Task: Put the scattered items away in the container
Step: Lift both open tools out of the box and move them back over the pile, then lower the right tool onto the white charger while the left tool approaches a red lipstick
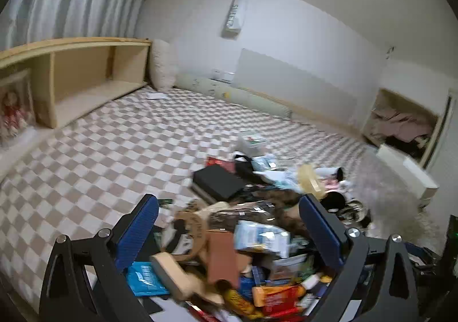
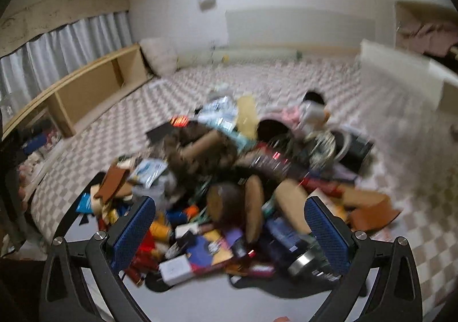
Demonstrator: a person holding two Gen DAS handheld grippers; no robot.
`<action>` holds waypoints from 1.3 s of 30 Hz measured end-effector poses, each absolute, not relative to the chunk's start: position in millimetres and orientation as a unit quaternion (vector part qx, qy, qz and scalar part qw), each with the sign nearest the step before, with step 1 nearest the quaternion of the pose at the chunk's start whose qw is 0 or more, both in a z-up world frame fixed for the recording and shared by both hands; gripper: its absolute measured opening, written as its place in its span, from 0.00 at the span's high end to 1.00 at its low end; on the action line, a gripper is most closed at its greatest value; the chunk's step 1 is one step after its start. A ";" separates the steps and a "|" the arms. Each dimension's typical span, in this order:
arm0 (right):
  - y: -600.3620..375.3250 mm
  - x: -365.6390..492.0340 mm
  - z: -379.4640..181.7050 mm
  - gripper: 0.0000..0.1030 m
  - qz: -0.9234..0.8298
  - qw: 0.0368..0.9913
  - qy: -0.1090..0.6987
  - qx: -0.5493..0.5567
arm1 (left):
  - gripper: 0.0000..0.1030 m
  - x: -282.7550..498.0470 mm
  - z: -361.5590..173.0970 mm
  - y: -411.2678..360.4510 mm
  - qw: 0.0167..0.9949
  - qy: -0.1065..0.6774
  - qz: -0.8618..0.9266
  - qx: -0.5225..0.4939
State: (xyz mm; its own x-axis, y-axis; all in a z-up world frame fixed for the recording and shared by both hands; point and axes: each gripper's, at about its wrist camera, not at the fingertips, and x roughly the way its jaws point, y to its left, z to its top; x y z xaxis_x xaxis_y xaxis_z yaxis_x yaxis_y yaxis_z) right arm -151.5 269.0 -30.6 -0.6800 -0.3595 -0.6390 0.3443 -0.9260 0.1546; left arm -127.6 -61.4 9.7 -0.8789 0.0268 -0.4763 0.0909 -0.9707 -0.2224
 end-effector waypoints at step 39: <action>218.5 -163.2 -153.0 0.55 -0.743 0.193 -0.127 0.628 | 0.05 -121.9 -120.4 58.3 -0.160 -0.017 -0.839 0.520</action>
State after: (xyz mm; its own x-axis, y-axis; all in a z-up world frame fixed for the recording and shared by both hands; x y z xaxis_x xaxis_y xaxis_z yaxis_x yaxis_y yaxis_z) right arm -163.2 218.5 -153.0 -0.1354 -0.4464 -0.8845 0.1272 -0.8932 0.4313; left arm -121.9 58.3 -120.4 -0.4073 0.2511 -0.8781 -0.2856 -0.9483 -0.1387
